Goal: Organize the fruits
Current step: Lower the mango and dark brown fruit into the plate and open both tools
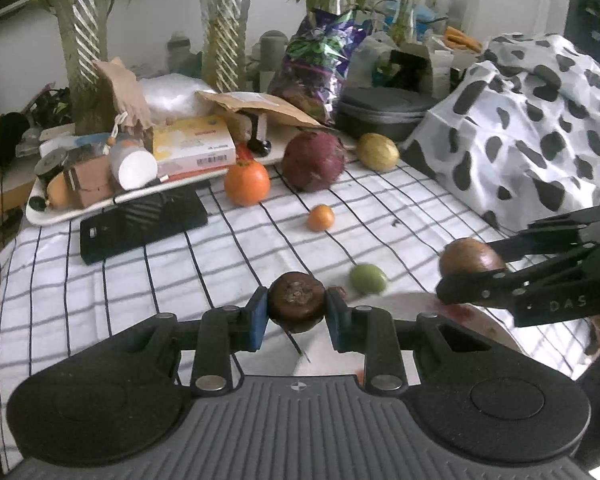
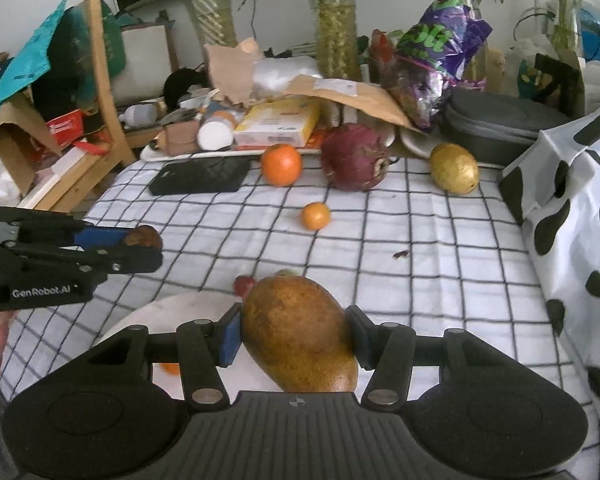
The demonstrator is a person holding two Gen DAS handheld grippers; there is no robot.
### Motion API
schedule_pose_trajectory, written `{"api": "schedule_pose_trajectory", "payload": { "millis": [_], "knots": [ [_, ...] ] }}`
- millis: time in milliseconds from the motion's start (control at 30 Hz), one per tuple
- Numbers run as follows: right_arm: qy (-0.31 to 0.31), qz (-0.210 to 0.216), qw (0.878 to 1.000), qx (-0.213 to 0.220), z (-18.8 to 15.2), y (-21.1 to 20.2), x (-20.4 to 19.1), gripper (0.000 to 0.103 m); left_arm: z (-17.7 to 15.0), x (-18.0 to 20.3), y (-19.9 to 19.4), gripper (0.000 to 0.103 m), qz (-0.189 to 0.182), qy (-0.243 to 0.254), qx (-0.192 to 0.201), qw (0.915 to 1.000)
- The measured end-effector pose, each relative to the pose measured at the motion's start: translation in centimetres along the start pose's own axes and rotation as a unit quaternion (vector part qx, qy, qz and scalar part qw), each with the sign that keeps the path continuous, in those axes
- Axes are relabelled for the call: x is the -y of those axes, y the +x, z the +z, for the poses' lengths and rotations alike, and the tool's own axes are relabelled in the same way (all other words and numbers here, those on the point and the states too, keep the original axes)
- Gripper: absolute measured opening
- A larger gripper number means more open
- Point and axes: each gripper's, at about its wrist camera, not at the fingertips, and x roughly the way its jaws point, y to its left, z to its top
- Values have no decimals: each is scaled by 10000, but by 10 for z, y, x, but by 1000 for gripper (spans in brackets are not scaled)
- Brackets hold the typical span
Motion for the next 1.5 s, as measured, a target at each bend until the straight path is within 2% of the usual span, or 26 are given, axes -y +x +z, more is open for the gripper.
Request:
{"api": "schedule_pose_trajectory", "payload": {
  "millis": [233, 433, 700, 767, 833, 867, 933, 1067, 1300, 1500],
  "knots": [
    [-137, 146, 9994, -276, -17, 2, -19, 56, -15, 11, -14, 29, -34, -36, -13, 10000],
    [-145, 89, 9987, -487, -22, 19, -22, 56, -23, 16, -20, 29, -101, -90, -44, 9999],
    [-275, 4, 9976, -635, -26, 18, -26, 60, -37, 23, -27, 29, -69, -110, -204, 9997],
    [-294, -52, 9975, -635, -28, 15, -27, 66, -41, 25, -29, 29, -72, -102, -248, 9996],
    [-295, 25, 9988, -399, -30, 4, -29, 96, -45, 28, -30, 29, -74, -88, -295, 9995],
    [-302, 23, 9993, -237, -30, -2, -30, 100, -46, 30, -30, 29, -77, -82, -316, 9994],
    [-364, 5, 9993, -1, -31, -15, -32, 100, -49, 33, -31, 29, -80, -70, -355, 9993],
    [-180, -171, 9997, 59, -37, -31, -28, 101, -56, 38, -32, 29, -60, -45, -455, 9989],
    [19, -558, 9983, -149, -60, -51, -21, 103, -62, 45, -31, 29, -68, 29, -563, 9984],
    [55, -614, 9978, -239, -71, -55, -22, 103, -63, 46, -23, 30, 143, 89, -605, 9980]
  ]
}}
